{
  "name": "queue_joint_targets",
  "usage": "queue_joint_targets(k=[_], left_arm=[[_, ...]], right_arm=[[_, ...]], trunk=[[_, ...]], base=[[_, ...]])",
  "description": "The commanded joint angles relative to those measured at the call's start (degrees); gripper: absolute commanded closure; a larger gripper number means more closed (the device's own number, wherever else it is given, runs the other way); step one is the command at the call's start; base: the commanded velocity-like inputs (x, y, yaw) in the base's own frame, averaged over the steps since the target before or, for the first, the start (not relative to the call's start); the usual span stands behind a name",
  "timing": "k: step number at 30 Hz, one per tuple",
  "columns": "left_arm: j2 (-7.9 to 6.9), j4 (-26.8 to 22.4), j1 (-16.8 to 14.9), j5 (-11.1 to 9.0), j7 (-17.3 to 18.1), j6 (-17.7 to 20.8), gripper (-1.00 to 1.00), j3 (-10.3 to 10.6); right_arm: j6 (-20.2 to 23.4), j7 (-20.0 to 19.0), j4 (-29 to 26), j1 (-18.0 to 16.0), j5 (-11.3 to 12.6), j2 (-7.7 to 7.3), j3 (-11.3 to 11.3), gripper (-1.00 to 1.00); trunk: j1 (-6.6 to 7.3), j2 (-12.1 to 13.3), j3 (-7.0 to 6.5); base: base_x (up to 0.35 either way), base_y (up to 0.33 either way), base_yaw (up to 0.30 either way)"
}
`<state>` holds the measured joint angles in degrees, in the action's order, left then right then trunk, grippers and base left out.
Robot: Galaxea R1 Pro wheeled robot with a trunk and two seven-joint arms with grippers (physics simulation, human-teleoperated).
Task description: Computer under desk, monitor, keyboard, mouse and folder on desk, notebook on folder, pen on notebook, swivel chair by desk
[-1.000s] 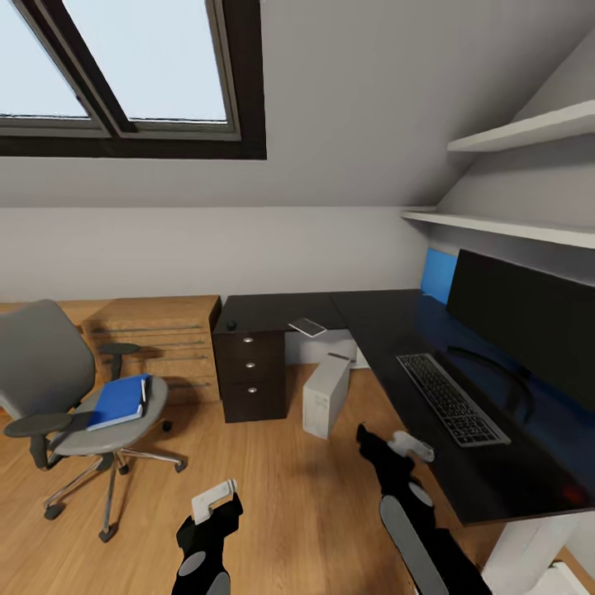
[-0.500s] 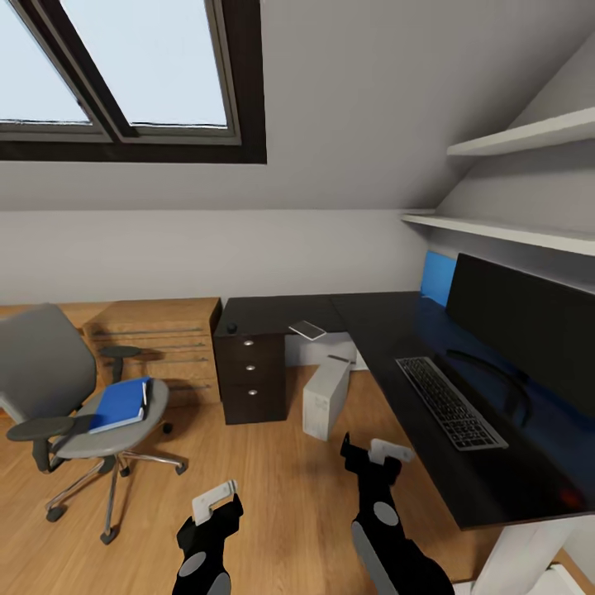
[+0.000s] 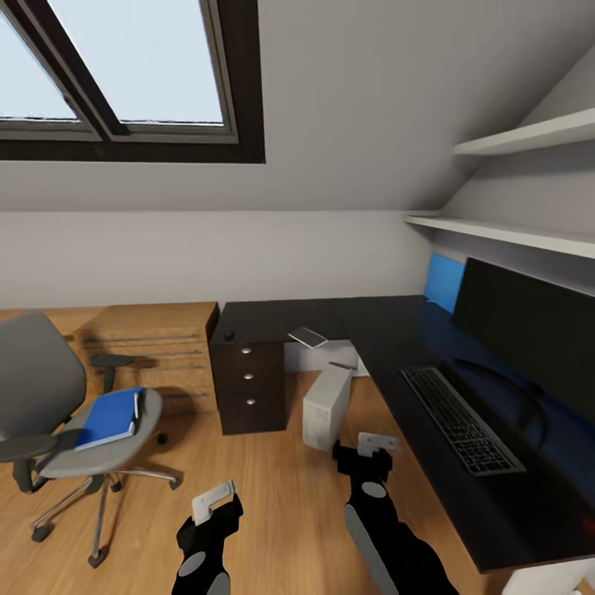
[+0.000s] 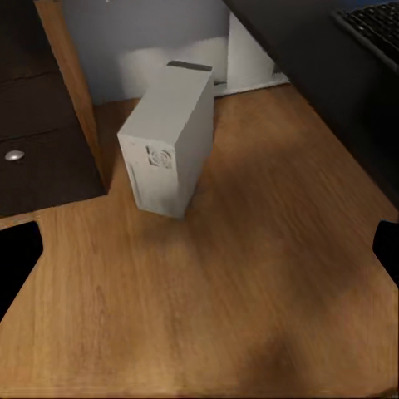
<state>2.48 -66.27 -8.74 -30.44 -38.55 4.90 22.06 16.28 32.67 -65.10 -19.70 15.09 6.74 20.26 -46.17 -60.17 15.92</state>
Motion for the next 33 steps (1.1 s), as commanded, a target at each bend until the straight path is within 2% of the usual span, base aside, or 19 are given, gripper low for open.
queue_joint_targets(k=[1, 5, 12, 18, 33], left_arm=[[-0.02, -0.1, 0.0, -0.1, -0.4, 0.3, -1.00, 0.1], [-0.02, -0.1, 0.0, -0.1, -0.4, 0.3, -1.00, 0.1], [-0.03, -0.1, 0.0, -0.1, -0.4, 0.3, -1.00, 0.1], [-0.02, -0.1, 0.0, 0.0, -0.5, 0.3, -1.00, 0.1], [0.00, -0.1, 0.0, -0.1, -0.4, 0.3, -1.00, 0.2]], right_arm=[[1.8, 0.5, -1.6, -0.2, 0.4, -0.08, 0.2, -1.00], [3.2, 0.4, -5.3, -0.3, 0.5, -0.24, 0.3, -1.00], [3.3, 0.3, -5.8, -0.3, 0.5, -0.16, 1.1, -1.00], [3.2, 0.4, -5.3, -0.4, 0.3, -0.07, 2.4, -1.00], [3.1, 0.3, -4.6, -0.4, 0.0, -0.14, 2.7, -1.00]], trunk=[[-0.04, 0.0, 0.08], [-0.04, 0.0, 0.08], [-0.04, 0.0, 0.08], [-0.04, 0.0, 0.08], [-0.04, 0.0, 0.09]], base=[[0.325, 0.000, 0.000], [0.325, 0.000, 0.000], [0.326, 0.000, 0.040], [0.326, 0.000, 0.245], [0.326, 0.000, 0.261]])
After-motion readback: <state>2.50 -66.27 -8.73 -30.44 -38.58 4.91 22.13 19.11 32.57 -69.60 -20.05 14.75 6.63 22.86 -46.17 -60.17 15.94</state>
